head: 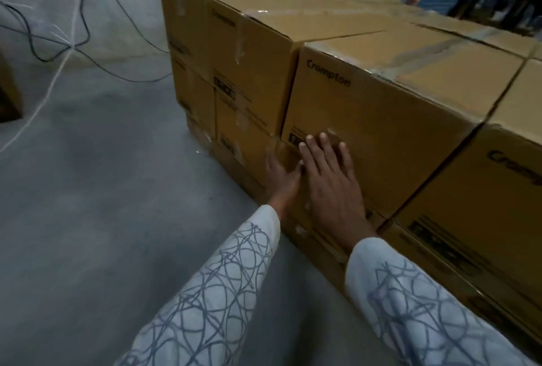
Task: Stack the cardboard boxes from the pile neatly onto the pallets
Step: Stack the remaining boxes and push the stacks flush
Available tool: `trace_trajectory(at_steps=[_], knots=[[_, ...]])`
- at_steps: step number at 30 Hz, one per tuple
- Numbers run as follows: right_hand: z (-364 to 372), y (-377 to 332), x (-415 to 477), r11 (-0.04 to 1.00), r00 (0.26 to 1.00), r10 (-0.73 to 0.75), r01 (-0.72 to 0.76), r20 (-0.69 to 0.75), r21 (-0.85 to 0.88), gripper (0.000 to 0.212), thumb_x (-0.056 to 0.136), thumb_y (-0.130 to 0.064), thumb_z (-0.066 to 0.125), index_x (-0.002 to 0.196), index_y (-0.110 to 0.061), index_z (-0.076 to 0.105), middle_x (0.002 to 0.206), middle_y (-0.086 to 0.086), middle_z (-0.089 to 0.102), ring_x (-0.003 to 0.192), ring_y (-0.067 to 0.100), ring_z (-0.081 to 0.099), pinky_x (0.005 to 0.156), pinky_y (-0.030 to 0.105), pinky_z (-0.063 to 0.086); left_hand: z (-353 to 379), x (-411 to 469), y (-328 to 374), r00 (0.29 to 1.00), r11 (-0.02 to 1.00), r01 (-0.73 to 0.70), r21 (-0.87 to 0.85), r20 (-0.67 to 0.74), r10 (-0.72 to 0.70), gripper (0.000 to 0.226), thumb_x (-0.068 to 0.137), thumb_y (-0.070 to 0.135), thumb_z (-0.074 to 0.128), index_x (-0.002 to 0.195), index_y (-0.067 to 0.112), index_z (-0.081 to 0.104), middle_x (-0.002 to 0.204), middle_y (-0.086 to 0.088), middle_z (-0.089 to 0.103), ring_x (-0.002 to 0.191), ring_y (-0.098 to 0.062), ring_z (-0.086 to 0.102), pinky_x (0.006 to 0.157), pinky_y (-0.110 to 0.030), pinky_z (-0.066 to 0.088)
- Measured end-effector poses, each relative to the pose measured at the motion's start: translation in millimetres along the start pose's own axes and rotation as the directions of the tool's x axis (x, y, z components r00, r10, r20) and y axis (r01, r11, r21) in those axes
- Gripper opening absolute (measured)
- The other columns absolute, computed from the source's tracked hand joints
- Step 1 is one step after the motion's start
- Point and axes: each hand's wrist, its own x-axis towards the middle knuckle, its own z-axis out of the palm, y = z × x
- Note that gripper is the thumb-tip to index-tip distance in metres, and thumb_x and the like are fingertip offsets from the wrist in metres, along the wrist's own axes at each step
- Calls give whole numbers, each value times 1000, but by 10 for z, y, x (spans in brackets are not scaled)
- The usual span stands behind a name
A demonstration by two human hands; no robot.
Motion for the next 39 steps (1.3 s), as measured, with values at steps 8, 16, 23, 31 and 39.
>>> trace_trajectory(at_steps=[8, 16, 23, 31, 39], knots=[[615, -159, 262, 998, 986, 26, -36, -164, -55, 99, 86, -37, 66, 164, -9, 12, 172, 14, 0, 159, 30, -9, 126, 52, -10, -159, 183, -48, 971, 975, -208, 77, 139, 196, 103, 97, 40, 68, 162, 36, -13, 173, 0, 10, 157, -21, 16, 126, -50, 25], [747, -148, 256, 982, 988, 32, -59, -152, -178, 93, 94, -40, 52, 163, -8, -1, 170, 14, -17, 157, 29, -21, 125, 50, -16, -188, 192, -3, 964, 971, -224, 89, 167, 207, 101, 96, 17, 65, 164, 31, -9, 173, 9, -7, 159, -16, 2, 128, -45, 18], [731, -158, 277, 993, 982, 30, -51, -186, -106, 94, 87, -36, 55, 164, -7, 9, 172, 12, -6, 159, 26, -12, 127, 47, -10, -184, 177, 41, 962, 964, -221, 150, 199, 189, 101, 96, 21, 63, 164, 29, -12, 171, 10, -13, 159, -17, -4, 129, -46, 12], [735, -146, 259, 987, 986, 21, -46, -163, -153, 85, 92, -39, 31, 163, -8, -3, 171, 10, -17, 156, 26, -22, 125, 47, -16, -141, 185, 51, 959, 944, -238, 229, 209, 191, 96, 100, 34, 59, 163, 27, -14, 170, 12, -21, 158, -15, -9, 129, -46, 9], [714, -153, 267, 986, 987, 37, -62, -156, -155, 87, 92, -42, 26, 162, -8, -13, 169, 9, -26, 154, 26, -29, 124, 47, -19, -143, 230, 33, 958, 937, -248, 244, 205, 200, 92, 99, 33, 60, 165, 27, -4, 170, 13, -19, 156, -8, -14, 127, -41, 7]])
